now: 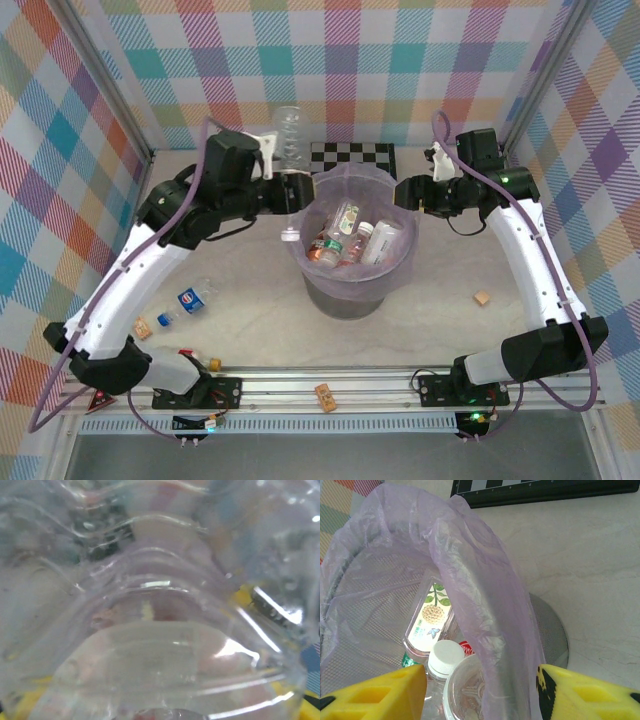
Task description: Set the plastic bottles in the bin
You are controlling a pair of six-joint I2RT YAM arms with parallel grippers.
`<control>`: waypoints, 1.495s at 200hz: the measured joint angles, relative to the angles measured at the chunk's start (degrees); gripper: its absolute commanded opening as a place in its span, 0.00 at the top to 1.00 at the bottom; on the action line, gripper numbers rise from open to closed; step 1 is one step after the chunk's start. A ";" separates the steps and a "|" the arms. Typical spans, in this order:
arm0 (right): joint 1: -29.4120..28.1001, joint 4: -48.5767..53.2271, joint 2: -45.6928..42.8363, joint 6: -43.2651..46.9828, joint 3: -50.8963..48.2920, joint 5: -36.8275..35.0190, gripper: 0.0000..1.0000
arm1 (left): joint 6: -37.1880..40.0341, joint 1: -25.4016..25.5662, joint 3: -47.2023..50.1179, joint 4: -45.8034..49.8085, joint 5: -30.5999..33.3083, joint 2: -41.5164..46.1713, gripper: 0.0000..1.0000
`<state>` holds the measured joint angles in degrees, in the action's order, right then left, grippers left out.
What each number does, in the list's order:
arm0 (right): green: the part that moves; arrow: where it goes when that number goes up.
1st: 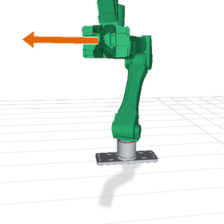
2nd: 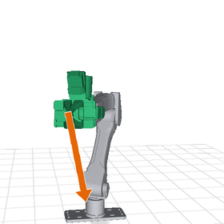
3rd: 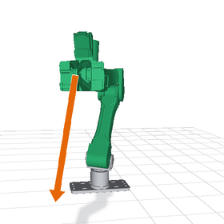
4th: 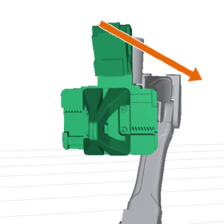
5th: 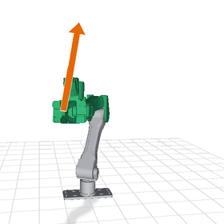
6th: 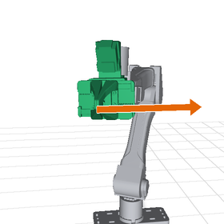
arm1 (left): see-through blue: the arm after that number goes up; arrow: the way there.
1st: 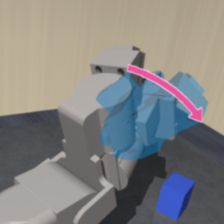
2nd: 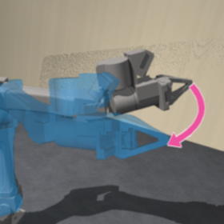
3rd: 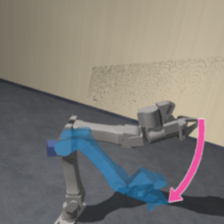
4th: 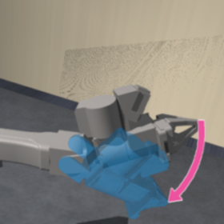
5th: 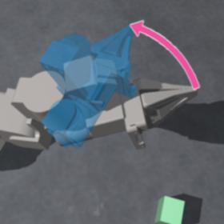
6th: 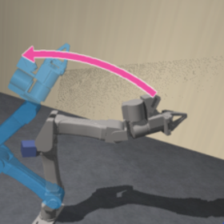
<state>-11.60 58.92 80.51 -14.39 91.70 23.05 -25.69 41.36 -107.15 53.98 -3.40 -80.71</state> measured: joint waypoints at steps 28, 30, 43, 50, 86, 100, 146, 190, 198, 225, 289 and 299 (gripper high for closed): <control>0.00 -0.02 0.00 -0.13 0.00 0.02 0.40 | -0.81 3.02 -0.15 -0.48 -2.19 -4.42 0.66; 0.00 -0.04 0.00 -0.13 -0.02 0.02 0.40 | -0.87 3.17 -0.07 -0.61 -2.19 -4.72 0.66; 0.00 -0.20 0.00 -0.13 -0.04 0.02 0.40 | -1.53 3.74 0.55 -1.44 -2.80 -6.64 0.66; 0.00 -0.20 0.00 -0.13 -0.09 0.02 0.40 | -1.81 3.89 0.92 -1.86 -3.06 -7.65 0.65; 0.00 -0.20 0.00 -0.11 -0.11 0.02 0.39 | -2.80 4.00 1.95 -3.23 -3.19 -11.06 0.56; 0.00 -0.20 0.00 -0.13 -0.11 0.04 0.40 | -3.06 4.00 2.27 -3.34 -3.19 -11.72 0.52; 0.00 -0.22 0.00 -0.11 -0.11 0.04 0.40 | -3.41 4.02 4.59 -3.74 -3.98 -12.52 0.18; 0.00 -0.20 0.00 -0.13 -0.11 0.04 0.40 | -1.66 4.33 4.90 -3.74 -0.96 -12.83 0.08; 0.00 -0.22 0.00 -0.11 -0.11 0.04 0.40 | -1.44 4.33 4.90 -3.72 -0.37 -12.83 0.09; 0.00 -0.22 0.00 -0.11 -0.11 0.09 0.40 | -0.33 4.37 4.50 -3.69 1.60 -12.90 0.18; 0.00 -0.22 0.00 -0.13 -0.11 0.17 0.40 | 0.17 4.37 3.69 -6.95 2.73 -13.73 0.20; 0.00 -0.22 0.00 -0.13 -0.11 0.17 0.40 | 0.35 4.37 3.67 -7.89 3.17 -13.86 0.20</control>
<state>-11.60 58.70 80.51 -14.52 91.59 23.22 -25.34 45.74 -103.48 46.09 -0.23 -94.56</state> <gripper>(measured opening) 0.604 0.798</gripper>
